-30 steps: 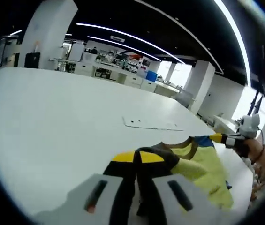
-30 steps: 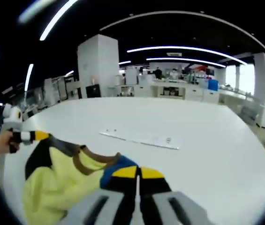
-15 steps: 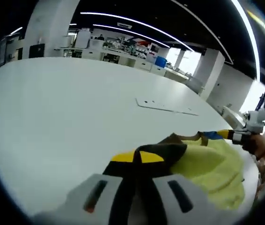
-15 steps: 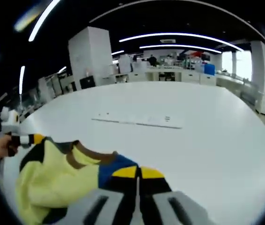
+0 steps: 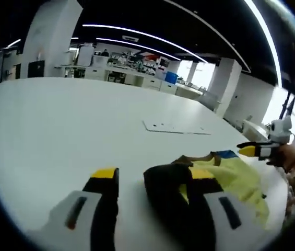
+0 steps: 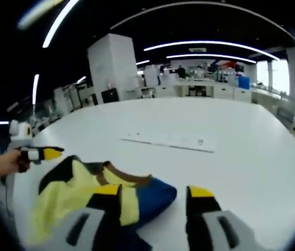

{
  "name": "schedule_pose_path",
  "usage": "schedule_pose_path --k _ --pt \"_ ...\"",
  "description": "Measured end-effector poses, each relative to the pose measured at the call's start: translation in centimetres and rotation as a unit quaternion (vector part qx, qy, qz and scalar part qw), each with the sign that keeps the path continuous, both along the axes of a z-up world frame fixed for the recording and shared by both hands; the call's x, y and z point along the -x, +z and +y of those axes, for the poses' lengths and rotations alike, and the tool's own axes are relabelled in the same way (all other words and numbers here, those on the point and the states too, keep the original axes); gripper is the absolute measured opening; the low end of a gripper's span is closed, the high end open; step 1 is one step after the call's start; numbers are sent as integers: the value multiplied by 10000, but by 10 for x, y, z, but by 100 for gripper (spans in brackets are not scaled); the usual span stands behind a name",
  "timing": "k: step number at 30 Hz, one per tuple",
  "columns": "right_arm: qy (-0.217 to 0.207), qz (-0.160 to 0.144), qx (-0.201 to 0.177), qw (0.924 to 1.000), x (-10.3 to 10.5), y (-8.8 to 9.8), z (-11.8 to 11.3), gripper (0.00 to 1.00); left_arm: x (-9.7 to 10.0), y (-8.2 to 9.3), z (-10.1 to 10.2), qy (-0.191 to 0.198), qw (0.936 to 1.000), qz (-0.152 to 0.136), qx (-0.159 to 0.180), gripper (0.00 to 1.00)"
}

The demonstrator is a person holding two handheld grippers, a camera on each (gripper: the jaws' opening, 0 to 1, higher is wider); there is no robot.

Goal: Fold the garment on the visible template until the final outline fits inside the template.

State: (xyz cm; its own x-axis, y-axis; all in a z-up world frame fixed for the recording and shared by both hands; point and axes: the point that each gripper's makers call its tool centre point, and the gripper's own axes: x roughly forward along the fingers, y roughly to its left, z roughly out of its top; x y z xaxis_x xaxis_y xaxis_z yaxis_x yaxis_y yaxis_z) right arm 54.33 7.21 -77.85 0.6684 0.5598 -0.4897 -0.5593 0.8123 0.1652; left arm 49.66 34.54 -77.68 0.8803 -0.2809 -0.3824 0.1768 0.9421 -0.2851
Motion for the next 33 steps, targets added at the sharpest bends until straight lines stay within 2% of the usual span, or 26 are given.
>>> schedule_pose_path --k 5,6,7,11,16,20,24,26,28,31,33 --pt "438 24 -182 9989 26 13 7 66 18 9 -4 -166 9998 -114 52 69" --pt "526 49 -172 9985 32 15 8 68 21 10 -9 -325 9993 -151 123 71" --pt "627 33 -144 9979 39 17 8 69 26 11 -13 -483 9986 -121 185 72" --pt "893 -21 -25 9960 60 21 8 70 49 11 -15 -867 9959 -103 -258 78" --pt "1073 -4 58 9942 91 17 4 70 74 15 -18 -948 9953 -139 -120 82" --pt "1161 57 97 9932 113 9 1 67 89 12 -19 -1014 9947 -94 -156 82" --pt "1279 10 282 9914 128 1 -4 59 104 10 -25 -1046 9944 -89 -93 81" --pt "1269 2 295 9915 130 -1 -6 55 109 6 -28 -1073 9942 -32 -73 79" --pt "1227 -2 315 9919 133 -5 -9 50 115 5 -35 -1037 9945 -6 155 77" --pt "1220 -117 682 9901 137 -14 -17 42 125 3 -43 -1061 9943 5 122 72" --pt "1227 -200 743 9895 140 -19 -19 37 129 -3 -45 -1093 9940 57 77 68"
